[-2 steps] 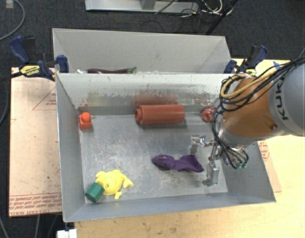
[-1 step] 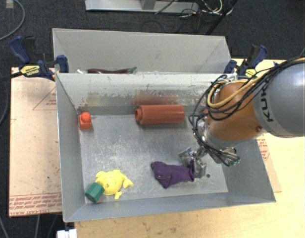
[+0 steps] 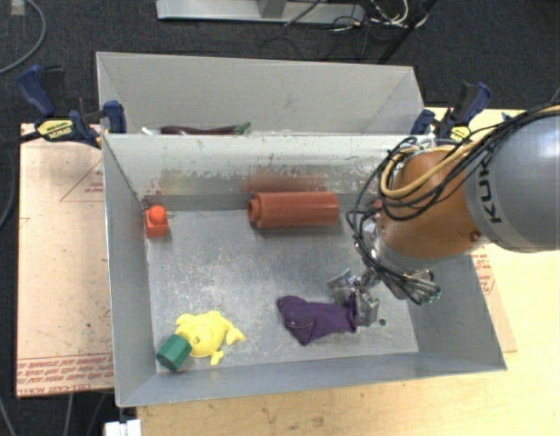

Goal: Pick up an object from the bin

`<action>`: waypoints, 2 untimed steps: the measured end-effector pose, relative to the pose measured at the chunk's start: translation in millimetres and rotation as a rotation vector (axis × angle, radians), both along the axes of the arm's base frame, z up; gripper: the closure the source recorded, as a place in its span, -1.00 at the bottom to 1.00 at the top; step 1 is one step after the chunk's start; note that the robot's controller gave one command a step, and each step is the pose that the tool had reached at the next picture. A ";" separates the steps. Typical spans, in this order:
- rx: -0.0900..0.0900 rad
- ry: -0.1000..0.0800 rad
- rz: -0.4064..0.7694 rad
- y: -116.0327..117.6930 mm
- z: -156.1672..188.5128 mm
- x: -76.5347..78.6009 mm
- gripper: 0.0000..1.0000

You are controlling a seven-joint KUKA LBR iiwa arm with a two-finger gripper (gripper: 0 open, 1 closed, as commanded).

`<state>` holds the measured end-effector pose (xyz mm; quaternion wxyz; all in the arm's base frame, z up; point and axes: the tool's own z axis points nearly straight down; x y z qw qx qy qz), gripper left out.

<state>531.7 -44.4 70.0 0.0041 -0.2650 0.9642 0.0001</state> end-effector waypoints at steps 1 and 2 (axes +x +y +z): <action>0.001 -0.003 -0.025 -7.9 96.3 0.6 1.00; 0.001 -0.003 -0.025 -7.8 96.3 0.6 1.00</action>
Offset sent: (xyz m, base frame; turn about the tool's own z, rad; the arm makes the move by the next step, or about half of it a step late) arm 0.0000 0.0000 0.0000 0.0000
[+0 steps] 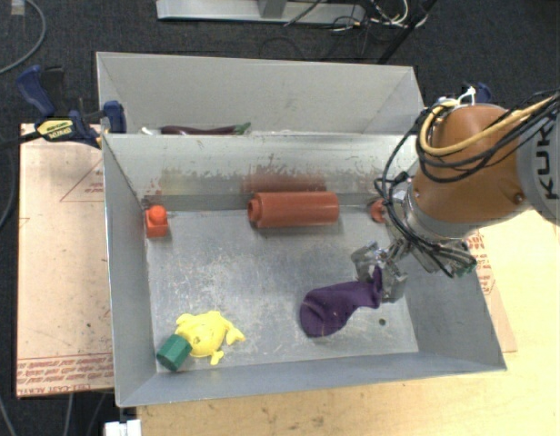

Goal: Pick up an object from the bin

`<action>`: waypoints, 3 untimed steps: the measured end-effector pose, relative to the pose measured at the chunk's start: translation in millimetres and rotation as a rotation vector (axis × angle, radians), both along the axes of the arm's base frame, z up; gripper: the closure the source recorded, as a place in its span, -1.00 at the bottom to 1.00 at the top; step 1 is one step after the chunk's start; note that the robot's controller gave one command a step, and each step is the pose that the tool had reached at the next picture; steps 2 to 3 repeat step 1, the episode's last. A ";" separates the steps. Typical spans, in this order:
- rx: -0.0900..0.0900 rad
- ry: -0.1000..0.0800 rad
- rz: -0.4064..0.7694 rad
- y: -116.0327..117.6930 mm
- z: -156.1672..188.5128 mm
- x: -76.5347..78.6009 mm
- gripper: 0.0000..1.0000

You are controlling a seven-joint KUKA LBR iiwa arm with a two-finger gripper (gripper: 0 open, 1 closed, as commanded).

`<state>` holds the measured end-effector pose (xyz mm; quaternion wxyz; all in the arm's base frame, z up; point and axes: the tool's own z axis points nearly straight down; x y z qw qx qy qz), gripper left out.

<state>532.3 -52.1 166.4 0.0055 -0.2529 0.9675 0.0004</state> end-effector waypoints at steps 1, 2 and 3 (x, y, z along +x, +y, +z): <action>0.001 -0.004 -0.016 -6.3 82.7 18.5 1.00; 0.001 -0.004 -0.016 -6.3 82.7 18.5 1.00; 0.001 -0.004 -0.016 -6.3 82.7 18.5 1.00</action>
Offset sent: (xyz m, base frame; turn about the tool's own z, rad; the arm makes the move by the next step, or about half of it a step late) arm 0.0000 0.0000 0.0000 0.0000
